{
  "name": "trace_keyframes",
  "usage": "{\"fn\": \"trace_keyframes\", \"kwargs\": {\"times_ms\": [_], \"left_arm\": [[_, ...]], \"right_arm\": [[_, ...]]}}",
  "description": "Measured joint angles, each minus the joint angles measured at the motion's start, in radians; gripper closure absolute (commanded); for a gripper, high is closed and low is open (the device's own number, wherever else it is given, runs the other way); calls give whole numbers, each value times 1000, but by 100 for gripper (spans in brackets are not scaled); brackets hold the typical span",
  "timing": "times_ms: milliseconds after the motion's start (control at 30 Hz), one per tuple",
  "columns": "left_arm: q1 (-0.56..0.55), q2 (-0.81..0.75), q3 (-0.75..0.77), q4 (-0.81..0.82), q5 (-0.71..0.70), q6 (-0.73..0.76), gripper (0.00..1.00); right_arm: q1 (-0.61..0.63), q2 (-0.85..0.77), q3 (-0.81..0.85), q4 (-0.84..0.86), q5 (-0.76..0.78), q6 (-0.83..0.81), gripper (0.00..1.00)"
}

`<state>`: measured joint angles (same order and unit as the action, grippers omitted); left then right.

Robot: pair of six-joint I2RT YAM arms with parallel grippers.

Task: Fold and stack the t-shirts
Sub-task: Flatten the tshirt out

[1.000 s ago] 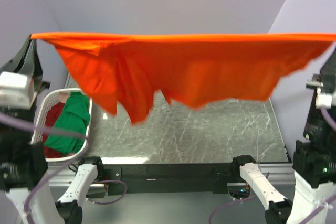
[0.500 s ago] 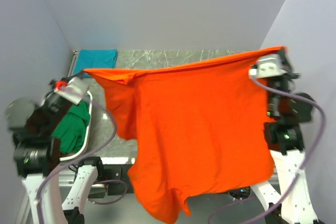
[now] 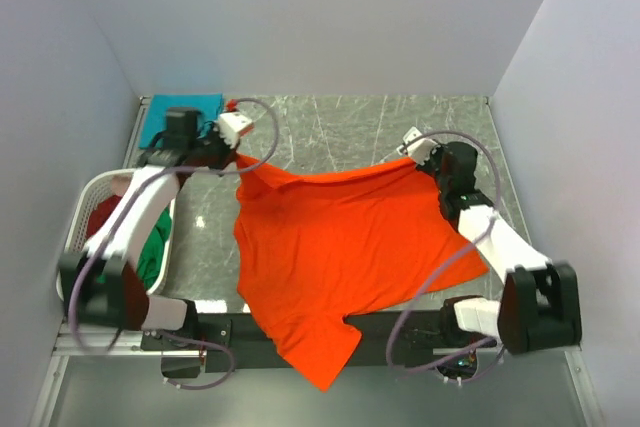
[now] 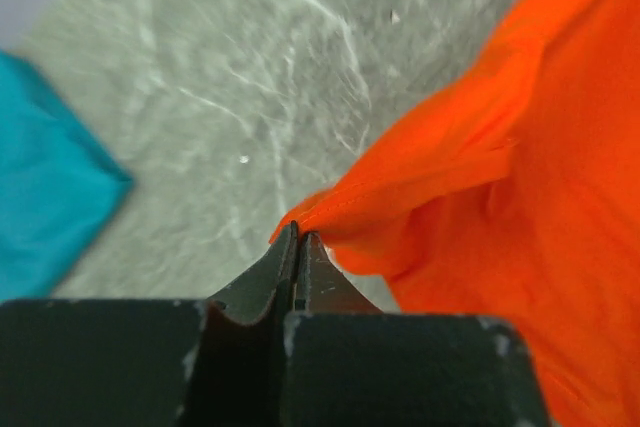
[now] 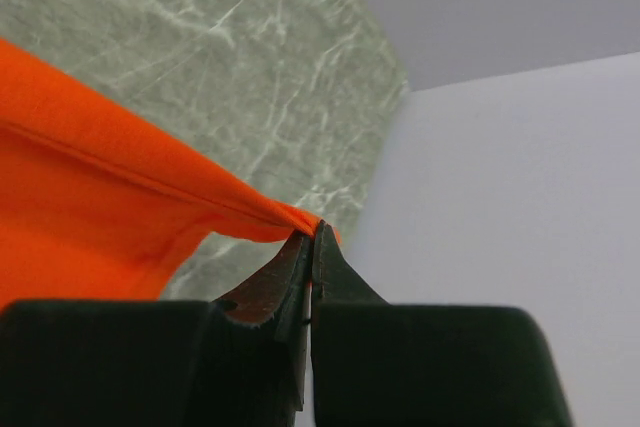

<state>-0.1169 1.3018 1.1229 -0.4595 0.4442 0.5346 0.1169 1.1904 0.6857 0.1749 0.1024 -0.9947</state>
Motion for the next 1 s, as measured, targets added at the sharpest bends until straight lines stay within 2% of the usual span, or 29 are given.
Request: {"fn": "trace_keyframes", "kwargs": {"times_ms": [133,367,400,433,467,500,567,600,633,733,833,867,933,1000], "left_arm": [[-42,280,124,28,-77,-30,100],[-40,701,524,81,-215,-120,100],[-40,743,578,85,-224,-134,99],[-40,784,628,91,-233,-144,91],[-40,828,687,84,-241,-156,78],[-40,868,745,76,-245,-167,60],[-40,946,866,64,-254,-200,47],[-39,970,908,61,-259,-217,40],[-36,978,924,56,-259,-231,38],[-26,958,923,30,-243,-262,41],[-7,863,826,-13,-198,-264,47],[-2,824,789,-43,-183,-263,50],[11,740,713,-109,-145,-260,55],[19,669,649,-162,-105,-256,61]], "right_arm": [[-5,178,73,43,32,6,100],[-15,435,338,70,100,36,100],[-16,484,389,71,112,42,90],[-18,532,445,64,130,55,79],[-19,580,500,47,150,64,66],[-22,642,575,35,175,80,48],[-26,748,709,-9,230,111,35],[-31,789,764,-41,249,128,34],[-37,813,804,-81,256,143,34],[-71,840,908,-251,261,215,34],[-114,819,986,-409,222,275,32],[-124,800,996,-459,201,291,26],[-148,753,998,-584,145,321,26],[-157,707,996,-710,80,347,30]]}}
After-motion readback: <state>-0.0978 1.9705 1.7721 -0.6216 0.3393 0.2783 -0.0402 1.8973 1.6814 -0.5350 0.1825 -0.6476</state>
